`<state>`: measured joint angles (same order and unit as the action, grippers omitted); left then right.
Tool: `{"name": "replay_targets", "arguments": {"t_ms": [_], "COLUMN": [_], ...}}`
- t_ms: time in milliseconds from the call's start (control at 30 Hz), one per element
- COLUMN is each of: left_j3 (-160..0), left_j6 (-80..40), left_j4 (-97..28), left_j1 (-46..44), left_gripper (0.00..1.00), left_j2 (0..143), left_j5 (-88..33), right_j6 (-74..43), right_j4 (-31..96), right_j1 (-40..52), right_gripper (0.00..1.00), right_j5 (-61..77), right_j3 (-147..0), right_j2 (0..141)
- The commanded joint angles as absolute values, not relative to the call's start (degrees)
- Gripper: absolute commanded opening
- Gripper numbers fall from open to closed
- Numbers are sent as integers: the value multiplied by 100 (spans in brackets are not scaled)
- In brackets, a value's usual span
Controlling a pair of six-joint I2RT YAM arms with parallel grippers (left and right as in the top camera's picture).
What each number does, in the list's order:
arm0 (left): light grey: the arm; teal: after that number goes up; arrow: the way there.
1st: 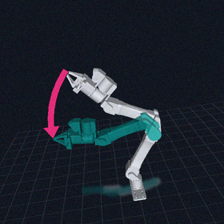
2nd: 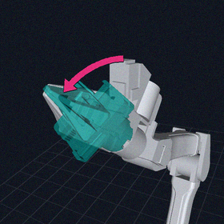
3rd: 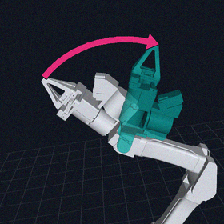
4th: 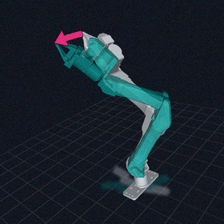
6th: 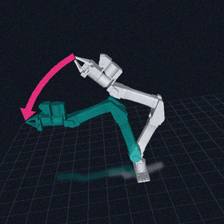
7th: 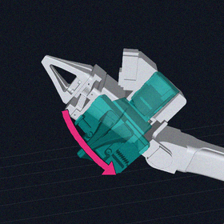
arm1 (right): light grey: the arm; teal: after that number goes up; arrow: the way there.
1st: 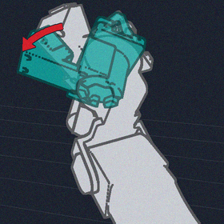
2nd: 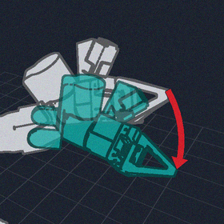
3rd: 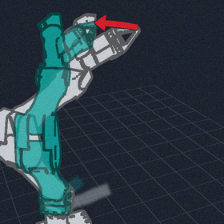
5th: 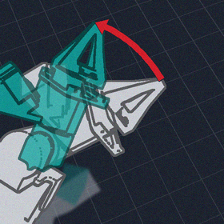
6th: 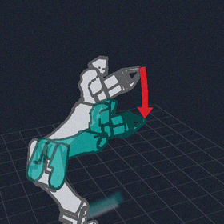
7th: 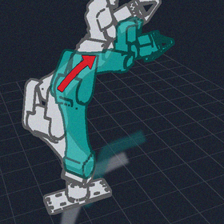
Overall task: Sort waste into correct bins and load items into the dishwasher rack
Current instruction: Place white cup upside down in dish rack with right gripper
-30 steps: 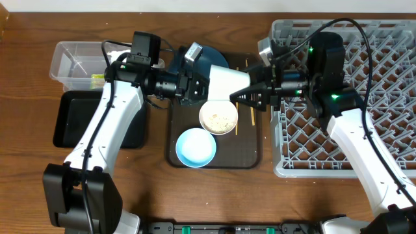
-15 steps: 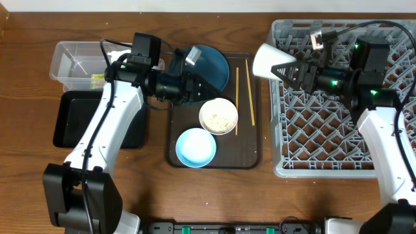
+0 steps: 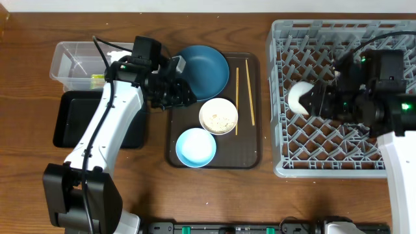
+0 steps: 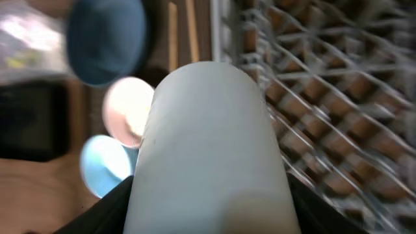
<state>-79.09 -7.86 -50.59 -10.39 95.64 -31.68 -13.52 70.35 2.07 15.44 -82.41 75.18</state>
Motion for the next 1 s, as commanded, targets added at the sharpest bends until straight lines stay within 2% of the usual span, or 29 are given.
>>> {"name": "replay_targets", "arguments": {"t_ms": [0, 233, 533, 967], "left_j3": [-7896, -7896, -7896, -7896], "left_j6": [-753, -753, -751, -751], "left_j4": [-5074, -5074, -5078, -5120], "left_j1": [-1037, -1037, -1037, -1037], "left_gripper": [40, 40, 40, 40], "left_j2": [9509, 9509, 9509, 9509], "left_j5": [-2663, -2626, -2628, -2626], "right_j6": [-1566, -1588, -1011, -1020], "right_j4": [7406, 8162, 8672, 8047], "right_j1": [541, 751, 760, 760], "right_gripper": [38, 39, 37, 36], "right_j5": [233, -8, 650, 515], "right_j3": [-8431, -8431, -8420, -8379], "right_j2": [7502, 7909, 8615, 9463]}}
